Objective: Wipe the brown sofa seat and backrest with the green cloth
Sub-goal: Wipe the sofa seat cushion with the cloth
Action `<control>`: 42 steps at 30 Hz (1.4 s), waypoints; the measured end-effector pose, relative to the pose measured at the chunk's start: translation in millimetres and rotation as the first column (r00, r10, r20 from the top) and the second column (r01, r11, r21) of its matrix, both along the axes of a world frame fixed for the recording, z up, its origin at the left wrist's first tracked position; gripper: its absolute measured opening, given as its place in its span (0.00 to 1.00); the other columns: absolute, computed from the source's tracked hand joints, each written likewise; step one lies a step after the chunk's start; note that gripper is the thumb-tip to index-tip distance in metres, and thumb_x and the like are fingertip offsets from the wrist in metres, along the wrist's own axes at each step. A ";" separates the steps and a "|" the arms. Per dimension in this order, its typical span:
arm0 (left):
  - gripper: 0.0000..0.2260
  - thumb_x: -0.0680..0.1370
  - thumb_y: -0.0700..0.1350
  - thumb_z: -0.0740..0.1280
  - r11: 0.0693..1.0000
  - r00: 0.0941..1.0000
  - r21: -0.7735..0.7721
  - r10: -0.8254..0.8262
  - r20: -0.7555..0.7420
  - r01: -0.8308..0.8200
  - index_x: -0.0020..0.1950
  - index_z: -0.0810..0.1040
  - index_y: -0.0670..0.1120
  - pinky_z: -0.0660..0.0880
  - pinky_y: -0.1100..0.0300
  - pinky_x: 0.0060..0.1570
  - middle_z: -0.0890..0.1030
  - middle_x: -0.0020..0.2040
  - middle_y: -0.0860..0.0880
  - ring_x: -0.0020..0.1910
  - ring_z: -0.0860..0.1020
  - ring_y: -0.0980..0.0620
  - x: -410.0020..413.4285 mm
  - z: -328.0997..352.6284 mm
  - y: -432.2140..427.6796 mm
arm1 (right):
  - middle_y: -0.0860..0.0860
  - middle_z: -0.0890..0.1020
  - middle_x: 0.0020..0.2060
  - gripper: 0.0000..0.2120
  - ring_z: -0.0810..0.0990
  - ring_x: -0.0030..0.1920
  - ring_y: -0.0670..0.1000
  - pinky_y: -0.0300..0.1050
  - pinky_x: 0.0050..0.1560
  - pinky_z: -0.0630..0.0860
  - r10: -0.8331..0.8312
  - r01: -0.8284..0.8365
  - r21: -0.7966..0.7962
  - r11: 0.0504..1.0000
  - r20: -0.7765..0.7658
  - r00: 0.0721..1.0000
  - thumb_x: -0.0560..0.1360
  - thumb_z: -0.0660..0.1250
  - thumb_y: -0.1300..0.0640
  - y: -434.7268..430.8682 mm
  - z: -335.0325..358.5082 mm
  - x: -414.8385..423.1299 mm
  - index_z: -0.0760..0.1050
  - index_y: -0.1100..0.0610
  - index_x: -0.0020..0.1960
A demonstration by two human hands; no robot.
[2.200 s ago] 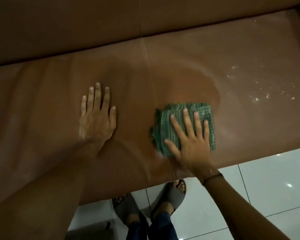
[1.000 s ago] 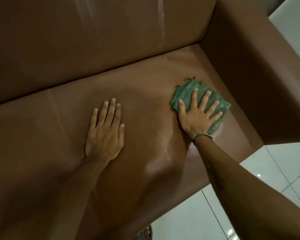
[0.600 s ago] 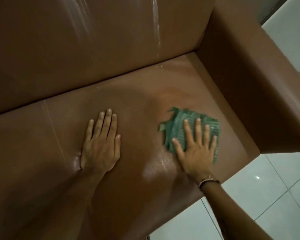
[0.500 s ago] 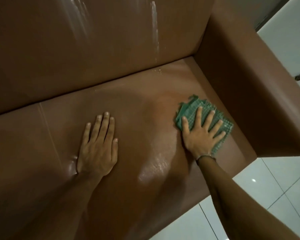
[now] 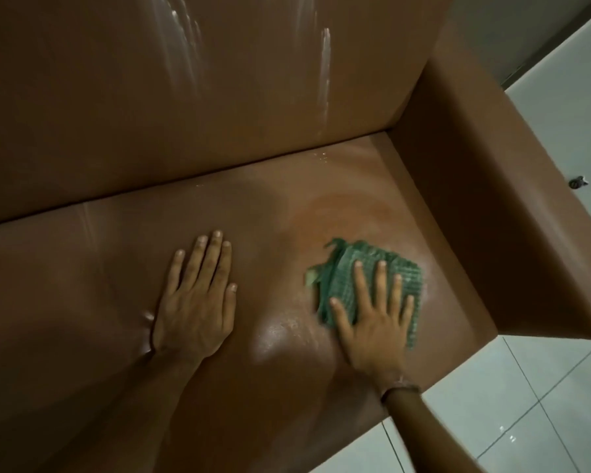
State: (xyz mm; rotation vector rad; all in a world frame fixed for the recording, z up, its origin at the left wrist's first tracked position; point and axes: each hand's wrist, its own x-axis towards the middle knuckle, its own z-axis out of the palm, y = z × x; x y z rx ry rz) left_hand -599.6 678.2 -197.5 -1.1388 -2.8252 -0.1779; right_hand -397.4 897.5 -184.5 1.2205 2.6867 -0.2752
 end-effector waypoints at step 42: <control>0.33 0.88 0.56 0.57 0.997 0.994 0.077 -0.008 0.106 0.000 0.91 0.57 0.44 0.50 0.42 0.89 0.51 0.93 0.46 0.92 0.50 0.47 -8.0 -26.1 -10.5 | 0.55 0.48 0.91 0.42 0.46 0.90 0.66 0.75 0.87 0.45 0.301 -0.298 0.054 0.953 -0.089 0.949 0.83 0.40 0.29 -8.2 -7.7 -178.4 0.50 0.48 0.91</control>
